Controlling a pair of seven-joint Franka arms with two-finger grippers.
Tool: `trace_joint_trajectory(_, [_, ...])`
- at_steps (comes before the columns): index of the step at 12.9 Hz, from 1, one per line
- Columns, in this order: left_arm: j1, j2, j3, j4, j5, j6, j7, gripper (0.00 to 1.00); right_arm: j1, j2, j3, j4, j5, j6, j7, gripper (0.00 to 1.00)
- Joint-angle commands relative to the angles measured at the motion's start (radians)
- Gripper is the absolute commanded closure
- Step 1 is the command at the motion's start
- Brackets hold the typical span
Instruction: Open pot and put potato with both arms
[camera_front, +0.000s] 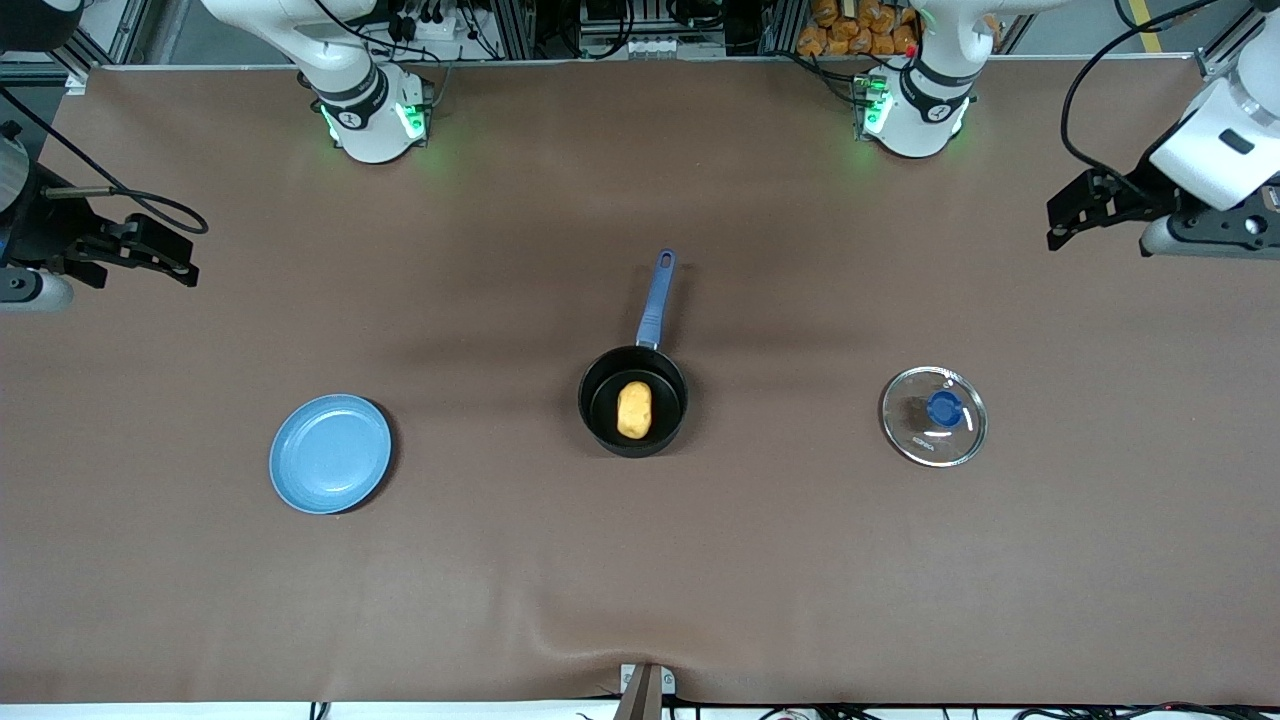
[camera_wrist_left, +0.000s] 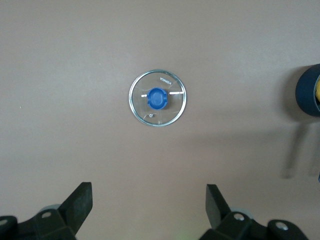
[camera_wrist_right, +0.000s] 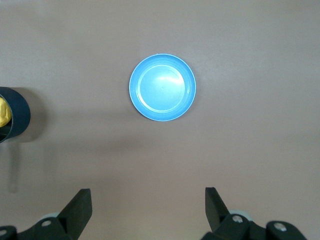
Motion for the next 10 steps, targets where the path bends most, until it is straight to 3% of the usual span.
trace_joint_trajectory(1, [-0.026, -0.047, 0.028, -0.03, -0.002, -0.02, -0.01, 0.0, -0.016, -0.051, 0.007, -0.068, 0.005, 0.046, -0.001, 0.0])
trace_joint_trajectory(3, [-0.023, -0.062, 0.023, -0.029, 0.0, -0.064, -0.011, 0.0, -0.047, -0.132, 0.01, -0.203, 0.014, 0.152, -0.004, 0.0])
trace_joint_trajectory(6, [-0.02, -0.067, 0.01, -0.023, 0.006, -0.1, -0.01, 0.0, -0.036, -0.11, 0.009, -0.168, 0.011, 0.146, -0.004, 0.0])
trace_joint_trajectory(8, [0.01, -0.068, -0.041, -0.012, 0.012, -0.123, -0.008, 0.0, -0.033, -0.103, 0.009, -0.157, 0.009, 0.132, -0.003, 0.0])
trace_joint_trajectory(10, [0.009, -0.059, -0.035, 0.003, 0.011, -0.124, -0.026, 0.0, -0.033, -0.103, 0.009, -0.157, 0.009, 0.132, -0.004, 0.0])
